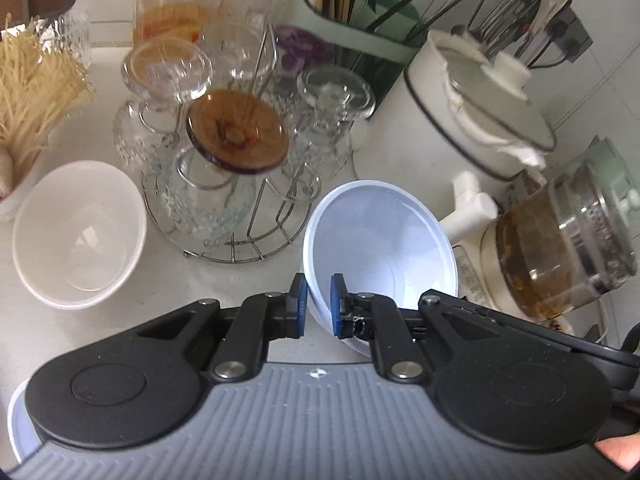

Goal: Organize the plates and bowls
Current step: 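Lift the plastic bowl and carry it onto the first plastic bowl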

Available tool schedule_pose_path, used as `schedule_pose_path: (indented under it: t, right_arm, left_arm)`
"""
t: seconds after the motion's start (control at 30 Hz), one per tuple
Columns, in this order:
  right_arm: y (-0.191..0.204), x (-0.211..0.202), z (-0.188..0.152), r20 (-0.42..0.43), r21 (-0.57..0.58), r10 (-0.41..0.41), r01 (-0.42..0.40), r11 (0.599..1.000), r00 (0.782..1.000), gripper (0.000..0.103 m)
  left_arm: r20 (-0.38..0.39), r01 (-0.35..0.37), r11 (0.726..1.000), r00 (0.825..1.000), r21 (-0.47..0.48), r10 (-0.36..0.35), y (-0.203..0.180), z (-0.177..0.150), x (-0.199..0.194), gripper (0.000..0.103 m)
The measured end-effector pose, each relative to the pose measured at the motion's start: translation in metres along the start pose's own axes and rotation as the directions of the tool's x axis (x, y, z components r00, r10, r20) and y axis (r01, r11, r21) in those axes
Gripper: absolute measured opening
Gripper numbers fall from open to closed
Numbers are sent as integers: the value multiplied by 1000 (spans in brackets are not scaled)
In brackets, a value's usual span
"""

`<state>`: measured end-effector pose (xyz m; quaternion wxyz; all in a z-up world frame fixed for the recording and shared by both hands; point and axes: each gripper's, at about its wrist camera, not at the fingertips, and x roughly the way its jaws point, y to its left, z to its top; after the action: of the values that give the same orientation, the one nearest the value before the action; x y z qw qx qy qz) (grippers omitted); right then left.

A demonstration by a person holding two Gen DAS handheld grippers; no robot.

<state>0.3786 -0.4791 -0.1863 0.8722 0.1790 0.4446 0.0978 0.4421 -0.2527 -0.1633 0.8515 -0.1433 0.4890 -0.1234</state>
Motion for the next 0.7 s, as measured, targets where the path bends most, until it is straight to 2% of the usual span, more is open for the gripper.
schedule_pose_path:
  t: [0.2,0.43,0.7]
  right_arm:
    - [8,-24,-1,41,-4,10,-10,1000,999,16]
    - [15,-41,-9,37,33,18,-20,999,999,17]
    - [42,-62,-16,83,17,38,-40,999,996,17]
  left_arm:
    - [19,18,1000,1000,6,-18,-4,3,-25,14]
    - [50,32,999,998,25,-33,-4,1,-53,14]
    - [81,45,999,996,19,-47,12,-3,-84,14]
